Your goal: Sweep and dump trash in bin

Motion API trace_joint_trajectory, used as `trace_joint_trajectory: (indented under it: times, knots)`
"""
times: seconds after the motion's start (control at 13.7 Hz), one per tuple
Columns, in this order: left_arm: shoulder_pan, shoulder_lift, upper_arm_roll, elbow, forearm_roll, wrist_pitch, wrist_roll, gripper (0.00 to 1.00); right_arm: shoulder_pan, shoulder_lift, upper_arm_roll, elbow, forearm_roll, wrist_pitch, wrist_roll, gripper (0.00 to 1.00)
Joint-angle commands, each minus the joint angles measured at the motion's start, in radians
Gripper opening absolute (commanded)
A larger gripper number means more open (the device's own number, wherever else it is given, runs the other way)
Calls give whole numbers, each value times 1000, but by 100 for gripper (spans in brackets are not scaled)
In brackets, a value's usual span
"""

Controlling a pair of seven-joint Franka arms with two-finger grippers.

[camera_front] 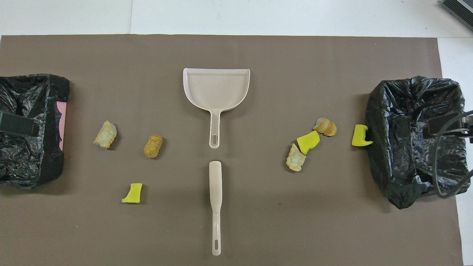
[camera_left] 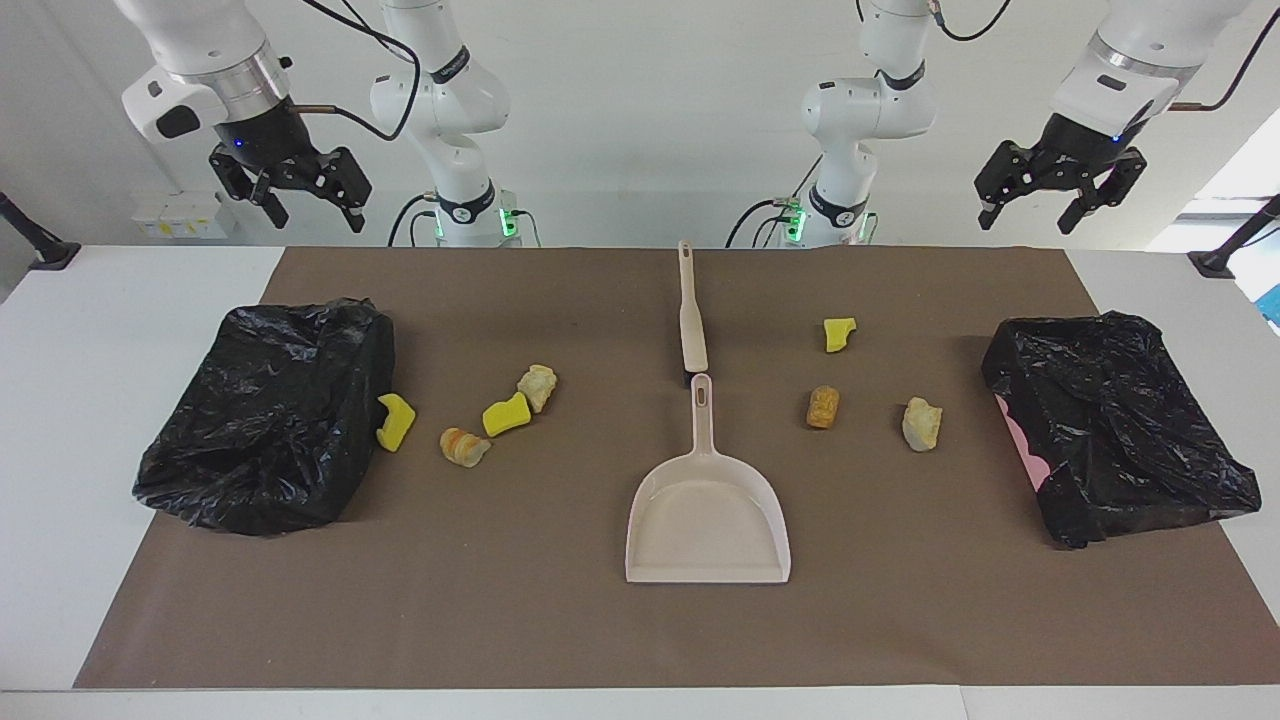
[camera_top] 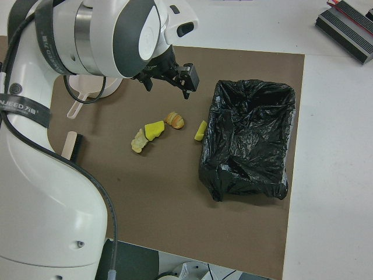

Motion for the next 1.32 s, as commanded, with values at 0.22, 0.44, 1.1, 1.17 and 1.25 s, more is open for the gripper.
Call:
trace_joint_trajectory:
  times: [0.22,0.44,1.1,1.17,1.25]
  knots:
    - [11,-6,-7,8,6,-15,7,100,0,-15,-6,-10,10,-3,-5,100]
    - [11,-6,-7,8,6,-15,7,100,0,-15,-8,-10,10,-2,-5,100]
    - [14,-6,-7,7,8,-12,7,100,72,109,43,1,21,40,-14,100]
    - [14,-6,-7,7,8,-12,4,100,91,129,46,1,17,61,-13,100]
    - [11,-6,-7,7,6,-12,1,100,117,149,46,1,12,86,-13,100]
